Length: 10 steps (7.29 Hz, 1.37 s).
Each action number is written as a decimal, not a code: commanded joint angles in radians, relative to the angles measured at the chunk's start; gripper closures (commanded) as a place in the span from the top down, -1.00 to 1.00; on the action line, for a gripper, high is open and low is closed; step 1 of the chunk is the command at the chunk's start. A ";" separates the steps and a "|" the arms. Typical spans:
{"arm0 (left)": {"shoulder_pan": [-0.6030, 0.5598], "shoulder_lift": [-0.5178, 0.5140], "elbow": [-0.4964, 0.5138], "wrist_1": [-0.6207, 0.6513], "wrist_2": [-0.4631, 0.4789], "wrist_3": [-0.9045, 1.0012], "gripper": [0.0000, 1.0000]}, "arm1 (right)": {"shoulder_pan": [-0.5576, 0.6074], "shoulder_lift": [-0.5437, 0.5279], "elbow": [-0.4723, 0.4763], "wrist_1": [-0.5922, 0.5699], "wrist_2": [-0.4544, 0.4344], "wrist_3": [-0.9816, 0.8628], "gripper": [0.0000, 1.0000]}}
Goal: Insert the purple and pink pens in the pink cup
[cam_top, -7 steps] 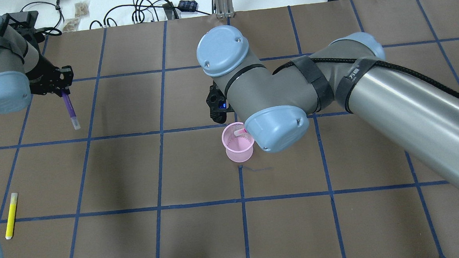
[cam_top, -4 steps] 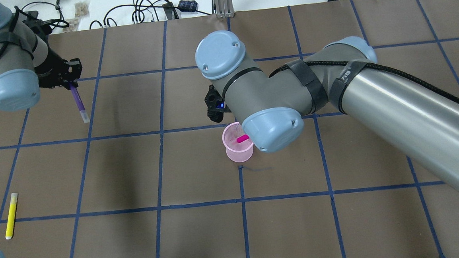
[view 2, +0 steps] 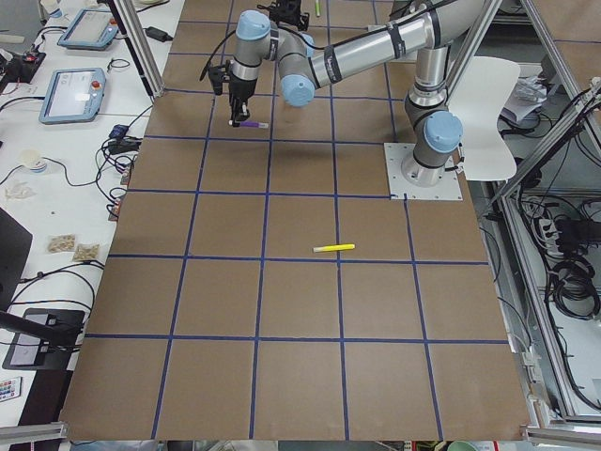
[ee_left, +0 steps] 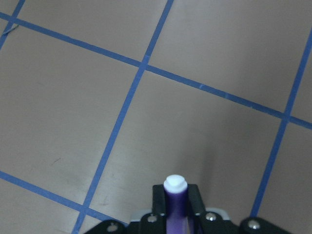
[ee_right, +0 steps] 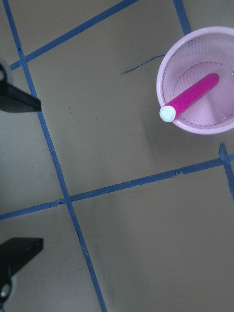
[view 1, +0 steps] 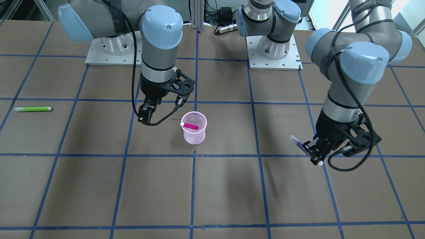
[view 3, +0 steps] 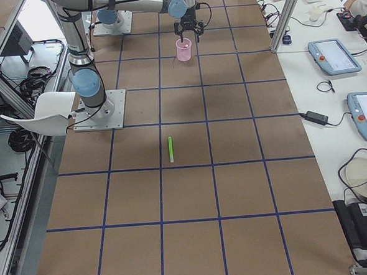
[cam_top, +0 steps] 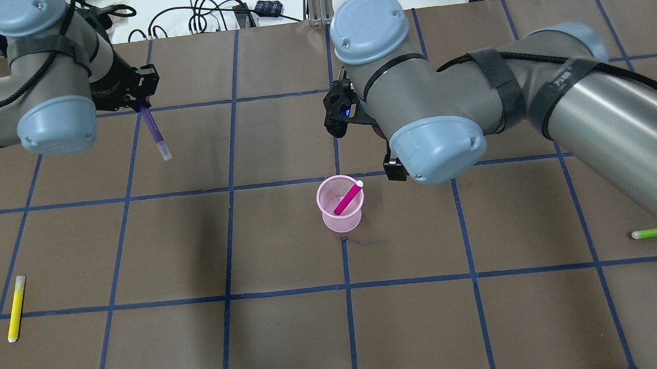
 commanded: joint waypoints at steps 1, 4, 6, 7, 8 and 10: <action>-0.183 0.014 -0.001 0.045 0.009 -0.209 -1.00 | -0.215 -0.118 -0.005 0.114 0.169 0.014 0.84; -0.410 -0.028 -0.024 0.120 0.167 -0.403 -1.00 | -0.328 -0.186 -0.073 0.259 0.179 0.374 1.00; -0.508 -0.035 -0.044 0.120 0.220 -0.573 -1.00 | -0.328 -0.199 -0.090 0.244 0.182 0.730 1.00; -0.544 -0.041 -0.064 0.122 0.230 -0.613 -1.00 | -0.328 -0.201 -0.096 0.244 0.191 0.911 1.00; -0.564 -0.047 -0.070 0.122 0.228 -0.664 -1.00 | -0.324 -0.203 -0.094 0.218 0.194 0.978 1.00; -0.573 -0.059 -0.075 0.120 0.227 -0.661 -1.00 | -0.319 -0.201 -0.088 0.200 0.197 1.110 1.00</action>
